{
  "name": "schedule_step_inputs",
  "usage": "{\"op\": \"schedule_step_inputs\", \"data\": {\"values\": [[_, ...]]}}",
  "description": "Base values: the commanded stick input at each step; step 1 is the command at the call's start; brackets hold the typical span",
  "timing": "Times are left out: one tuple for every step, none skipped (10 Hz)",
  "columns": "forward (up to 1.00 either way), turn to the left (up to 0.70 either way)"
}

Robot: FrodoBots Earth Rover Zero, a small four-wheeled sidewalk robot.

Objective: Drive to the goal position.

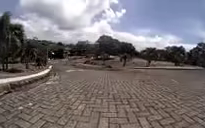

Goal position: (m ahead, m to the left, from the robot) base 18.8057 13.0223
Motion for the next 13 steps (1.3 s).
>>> {"op": "schedule_step_inputs", "data": {"values": [[0.70,0.00],[0.70,0.00],[0.70,0.00],[0.70,0.00],[0.70,0.00],[0.70,0.00],[0.70,0.00],[0.70,0.00],[0.70,0.00],[0.70,0.00],[0.70,0.00],[0.70,0.00],[0.70,0.00]]}}
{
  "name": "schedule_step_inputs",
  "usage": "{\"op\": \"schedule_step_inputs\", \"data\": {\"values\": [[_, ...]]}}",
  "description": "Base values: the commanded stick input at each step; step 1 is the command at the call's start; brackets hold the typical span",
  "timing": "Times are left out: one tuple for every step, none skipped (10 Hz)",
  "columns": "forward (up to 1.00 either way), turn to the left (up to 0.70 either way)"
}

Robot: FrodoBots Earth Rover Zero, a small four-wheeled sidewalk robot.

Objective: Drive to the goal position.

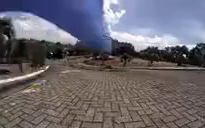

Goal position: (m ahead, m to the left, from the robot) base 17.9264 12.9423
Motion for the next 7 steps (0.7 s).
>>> {"op": "schedule_step_inputs", "data": {"values": [[0.70,0.00],[0.70,0.20],[0.70,0.27],[0.70,0.27],[0.70,0.05],[0.70,0.00],[0.70,0.00]]}}
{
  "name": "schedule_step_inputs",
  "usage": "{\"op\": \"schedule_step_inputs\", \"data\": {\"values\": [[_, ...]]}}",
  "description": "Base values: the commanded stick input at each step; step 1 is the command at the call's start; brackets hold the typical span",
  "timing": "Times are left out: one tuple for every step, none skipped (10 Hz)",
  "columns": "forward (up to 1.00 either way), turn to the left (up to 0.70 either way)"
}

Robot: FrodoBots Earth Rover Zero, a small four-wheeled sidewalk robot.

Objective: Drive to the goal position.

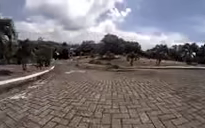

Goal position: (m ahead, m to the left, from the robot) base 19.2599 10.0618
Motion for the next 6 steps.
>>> {"op": "schedule_step_inputs", "data": {"values": [[0.70,0.00],[0.70,0.00],[0.70,0.00],[0.70,0.20],[0.70,0.05],[0.70,0.00]]}}
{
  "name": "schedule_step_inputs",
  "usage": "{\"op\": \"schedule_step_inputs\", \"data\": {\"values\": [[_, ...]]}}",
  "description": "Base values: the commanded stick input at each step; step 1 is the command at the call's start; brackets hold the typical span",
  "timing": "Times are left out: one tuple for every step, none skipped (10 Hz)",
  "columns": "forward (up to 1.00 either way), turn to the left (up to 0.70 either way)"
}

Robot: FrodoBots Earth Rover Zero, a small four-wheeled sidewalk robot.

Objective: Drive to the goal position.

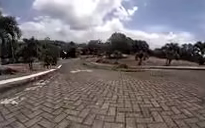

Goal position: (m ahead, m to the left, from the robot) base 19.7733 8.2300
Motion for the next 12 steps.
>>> {"op": "schedule_step_inputs", "data": {"values": [[0.70,0.00],[0.70,0.00],[0.70,0.00],[0.70,0.00],[0.70,0.00],[0.70,0.00],[0.70,0.00],[0.70,0.00],[0.70,0.00],[0.70,0.00],[0.70,0.00],[0.70,0.00]]}}
